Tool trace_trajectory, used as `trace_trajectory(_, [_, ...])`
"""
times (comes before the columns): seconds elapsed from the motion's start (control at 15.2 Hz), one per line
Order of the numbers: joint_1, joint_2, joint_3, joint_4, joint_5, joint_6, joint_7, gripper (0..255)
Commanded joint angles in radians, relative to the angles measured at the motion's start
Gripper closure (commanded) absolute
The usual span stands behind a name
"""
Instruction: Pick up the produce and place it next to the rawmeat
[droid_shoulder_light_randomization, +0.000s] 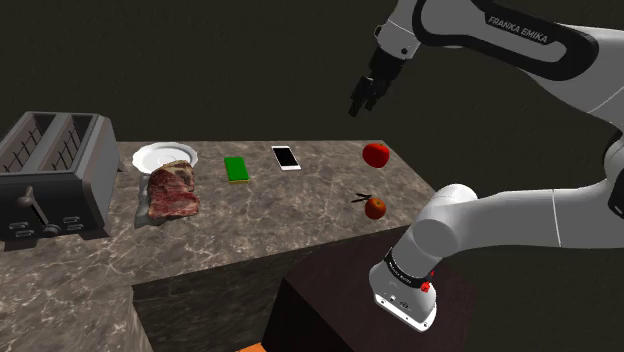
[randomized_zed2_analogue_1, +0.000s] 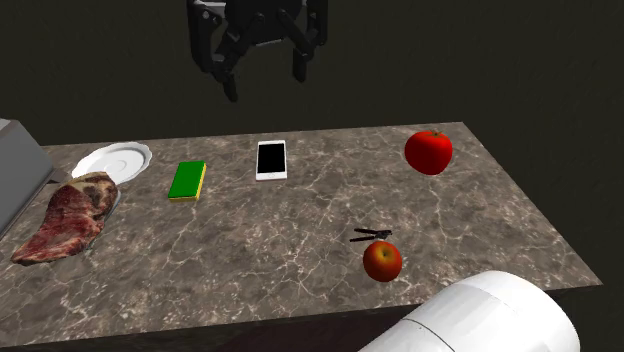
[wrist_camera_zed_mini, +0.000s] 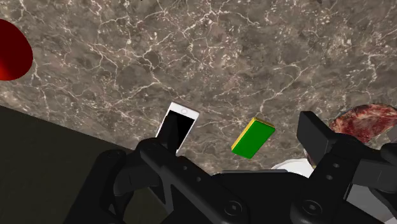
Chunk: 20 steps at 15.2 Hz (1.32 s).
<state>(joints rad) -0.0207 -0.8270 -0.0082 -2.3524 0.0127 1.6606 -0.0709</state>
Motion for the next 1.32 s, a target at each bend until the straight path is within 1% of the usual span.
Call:
trace_trajectory(0.0, [0.000,0.000,0.000,0.000,0.000,0.000,0.000,0])
trace_trajectory(0.66, [-0.155,0.047,-0.098,-0.212,-0.010,0.129,0.144,0])
trace_trajectory(1.25, [-0.308,0.103,-0.190,-0.402,-0.029,0.256,0.265,0])
